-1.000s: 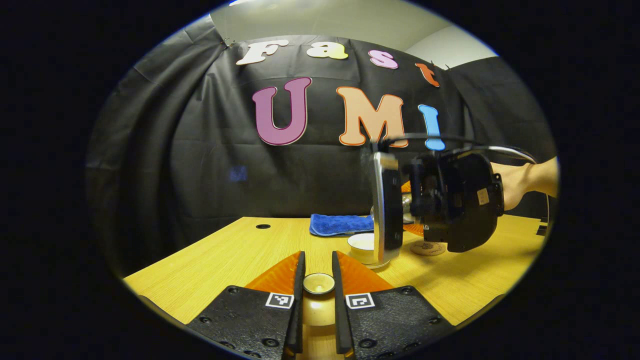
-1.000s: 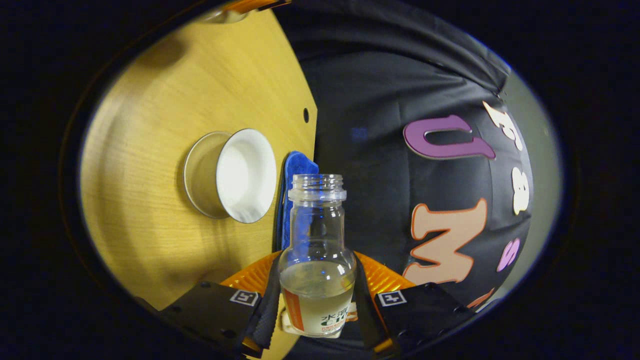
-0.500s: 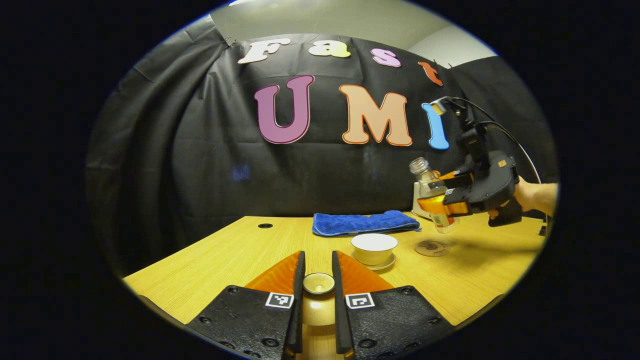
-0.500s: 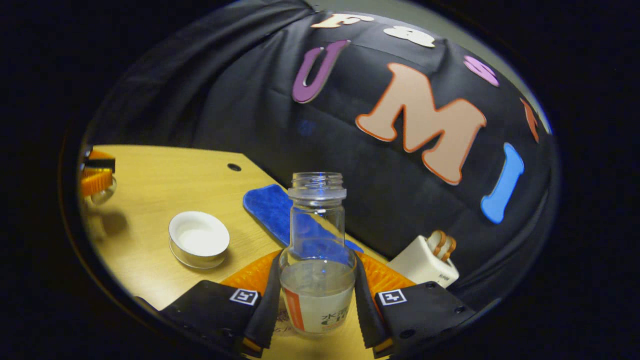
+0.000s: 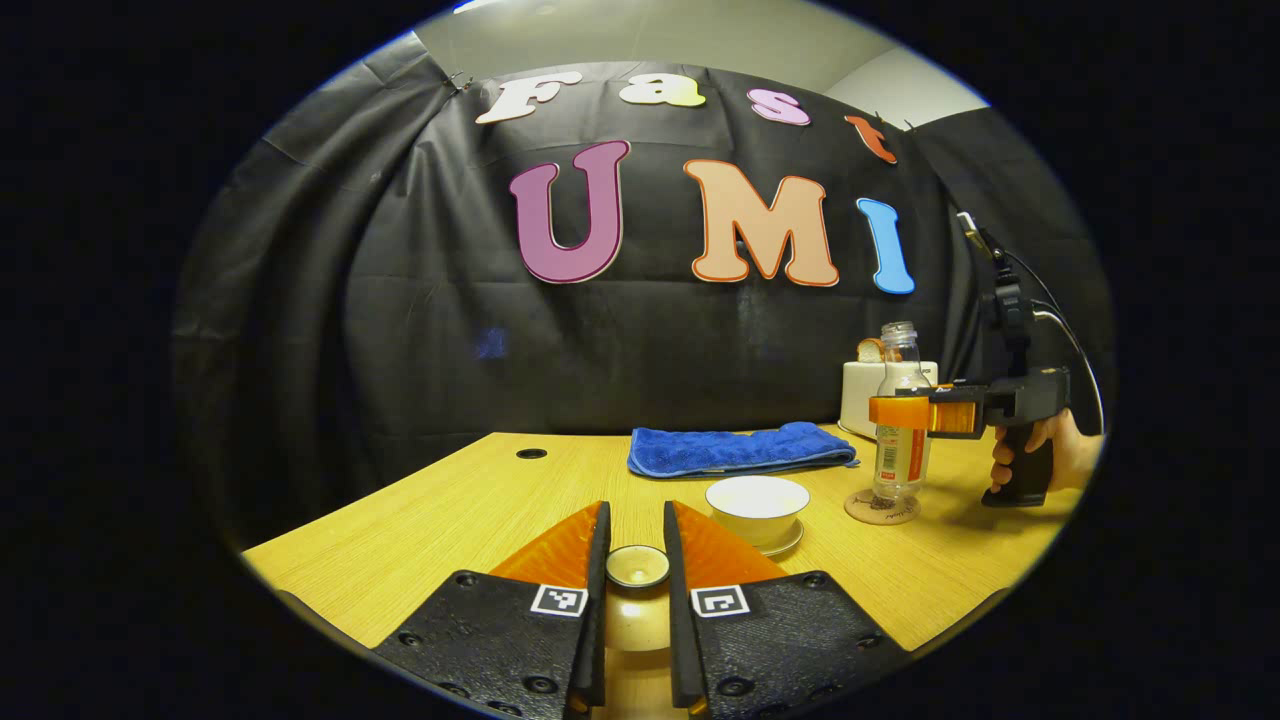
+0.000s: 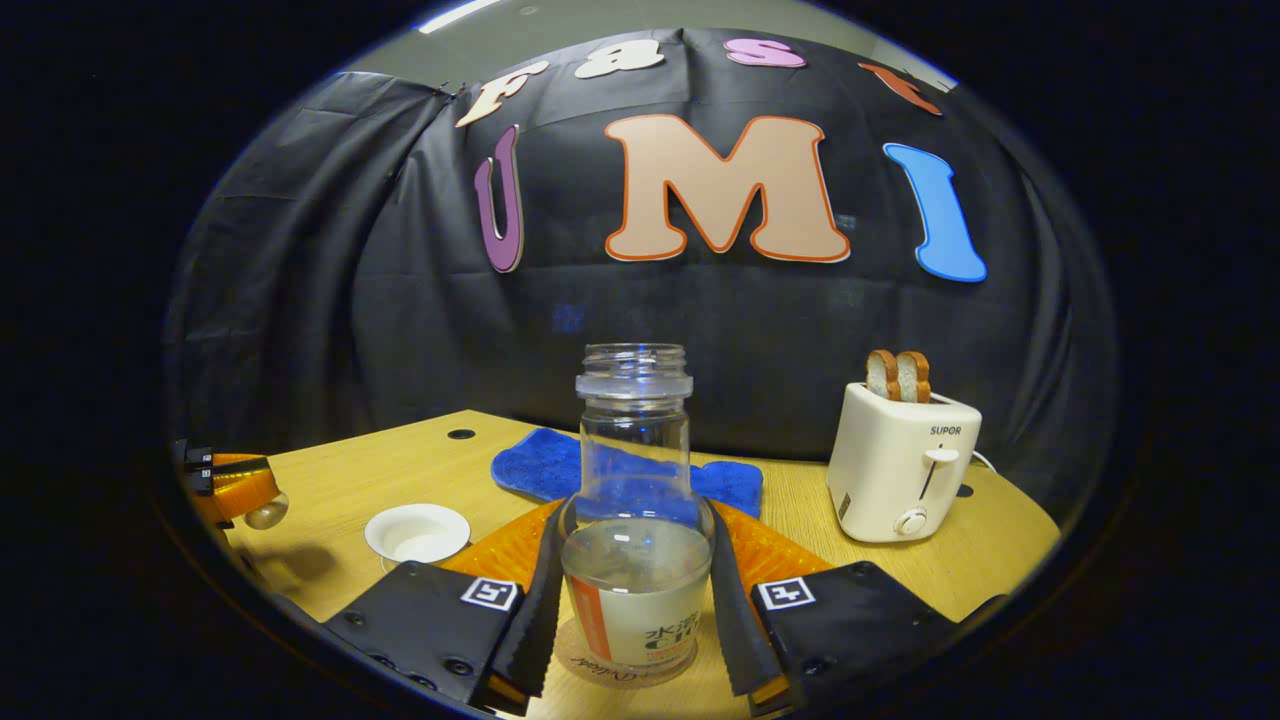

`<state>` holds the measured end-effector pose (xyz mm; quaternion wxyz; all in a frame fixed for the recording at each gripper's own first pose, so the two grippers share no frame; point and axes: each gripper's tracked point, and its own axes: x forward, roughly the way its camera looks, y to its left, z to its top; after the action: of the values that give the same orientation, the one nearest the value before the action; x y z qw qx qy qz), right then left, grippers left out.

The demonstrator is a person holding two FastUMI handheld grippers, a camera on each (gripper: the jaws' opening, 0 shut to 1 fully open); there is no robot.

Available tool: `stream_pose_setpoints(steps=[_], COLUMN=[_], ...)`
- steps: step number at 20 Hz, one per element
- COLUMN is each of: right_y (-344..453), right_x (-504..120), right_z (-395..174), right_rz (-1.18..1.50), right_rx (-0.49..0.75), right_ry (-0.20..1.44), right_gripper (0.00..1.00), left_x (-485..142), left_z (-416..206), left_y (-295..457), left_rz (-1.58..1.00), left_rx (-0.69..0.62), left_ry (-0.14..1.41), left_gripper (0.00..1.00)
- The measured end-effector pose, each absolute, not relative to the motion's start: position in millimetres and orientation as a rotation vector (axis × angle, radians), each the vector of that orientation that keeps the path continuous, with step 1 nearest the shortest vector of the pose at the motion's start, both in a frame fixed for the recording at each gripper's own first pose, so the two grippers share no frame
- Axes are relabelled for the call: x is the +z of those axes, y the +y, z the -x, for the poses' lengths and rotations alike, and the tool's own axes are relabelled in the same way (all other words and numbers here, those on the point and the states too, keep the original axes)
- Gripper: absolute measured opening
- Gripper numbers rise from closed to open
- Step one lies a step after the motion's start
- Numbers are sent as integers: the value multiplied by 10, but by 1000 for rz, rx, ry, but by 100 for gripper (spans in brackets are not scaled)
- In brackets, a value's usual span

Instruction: Open the teacup lid with one hand, grasp the water bottle and pour water into the teacup with the other hand; after pouring, place the water bottle on the coaster and then close the teacup lid.

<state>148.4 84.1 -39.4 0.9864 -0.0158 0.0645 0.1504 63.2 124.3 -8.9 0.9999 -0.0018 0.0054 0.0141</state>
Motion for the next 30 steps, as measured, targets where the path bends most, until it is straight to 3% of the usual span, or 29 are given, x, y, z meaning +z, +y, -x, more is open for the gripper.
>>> stream_pose_setpoints(steps=[18, 22, 26, 30], right_y=[755, 745, 741, 673], right_x=[-508, -536, -545, -529], right_z=[-1424, -1422, -1346, -1147], right_rz=[-10, -11, -6, -7], right_rx=[253, 247, 256, 288], right_ry=[10, 30, 29, 26], right_gripper=[72, 77, 95, 99], left_x=[-67, -71, -73, -65], left_z=[-773, -787, -858, -995], left_y=[1129, 1110, 1059, 954], left_rz=[3, 3, 4, 3], left_rx=[36, 37, 33, 14], left_ry=[8, 10, 10, 5], left_gripper=[23, 23, 24, 23])
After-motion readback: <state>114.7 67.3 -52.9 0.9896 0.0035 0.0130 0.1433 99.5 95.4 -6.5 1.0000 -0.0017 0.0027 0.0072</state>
